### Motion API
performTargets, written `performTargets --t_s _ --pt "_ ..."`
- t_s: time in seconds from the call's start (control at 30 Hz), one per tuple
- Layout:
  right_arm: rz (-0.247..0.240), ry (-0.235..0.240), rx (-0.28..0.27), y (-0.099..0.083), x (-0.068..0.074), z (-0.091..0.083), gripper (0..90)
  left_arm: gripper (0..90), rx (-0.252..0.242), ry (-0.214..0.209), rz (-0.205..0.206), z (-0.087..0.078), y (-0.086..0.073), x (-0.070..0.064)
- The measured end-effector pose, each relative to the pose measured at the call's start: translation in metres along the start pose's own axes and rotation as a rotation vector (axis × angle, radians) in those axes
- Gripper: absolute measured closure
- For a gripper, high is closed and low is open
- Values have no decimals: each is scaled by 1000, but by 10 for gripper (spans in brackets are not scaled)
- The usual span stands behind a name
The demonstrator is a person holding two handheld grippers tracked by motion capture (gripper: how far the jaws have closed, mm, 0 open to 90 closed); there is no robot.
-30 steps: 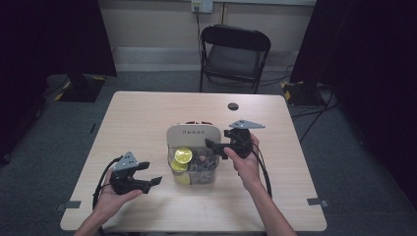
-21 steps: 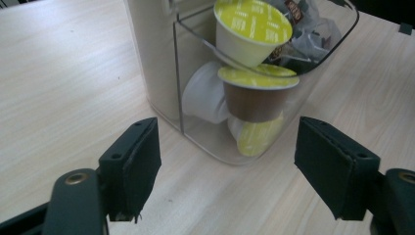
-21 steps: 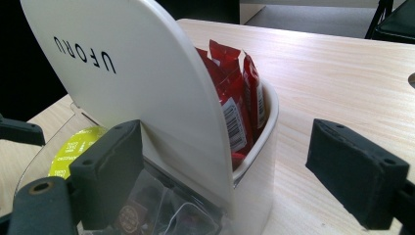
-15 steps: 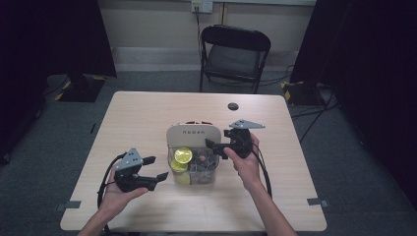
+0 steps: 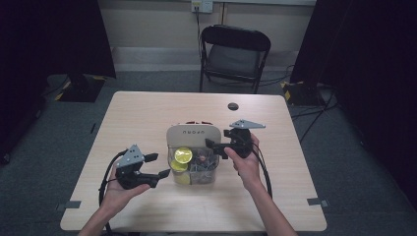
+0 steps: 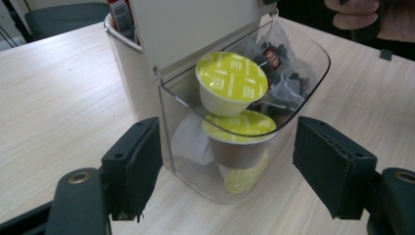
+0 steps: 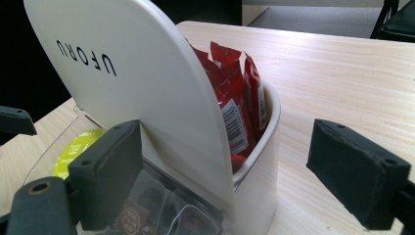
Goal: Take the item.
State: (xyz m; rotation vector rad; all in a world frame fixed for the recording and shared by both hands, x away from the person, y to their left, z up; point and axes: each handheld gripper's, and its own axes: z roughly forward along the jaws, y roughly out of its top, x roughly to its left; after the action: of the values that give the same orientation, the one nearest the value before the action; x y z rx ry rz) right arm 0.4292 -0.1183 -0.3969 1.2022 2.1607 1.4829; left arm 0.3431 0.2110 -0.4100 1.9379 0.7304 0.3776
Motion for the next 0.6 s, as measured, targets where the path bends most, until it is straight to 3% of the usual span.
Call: performTargets --t_s 0.37,0.6 --pt "-2 1 -3 0 0 0 127 290 -30 -20 16 9 17 -5" --pt "3 4 -4 -1 -1 0 126 301 -24 -20 17 22 22 -5"
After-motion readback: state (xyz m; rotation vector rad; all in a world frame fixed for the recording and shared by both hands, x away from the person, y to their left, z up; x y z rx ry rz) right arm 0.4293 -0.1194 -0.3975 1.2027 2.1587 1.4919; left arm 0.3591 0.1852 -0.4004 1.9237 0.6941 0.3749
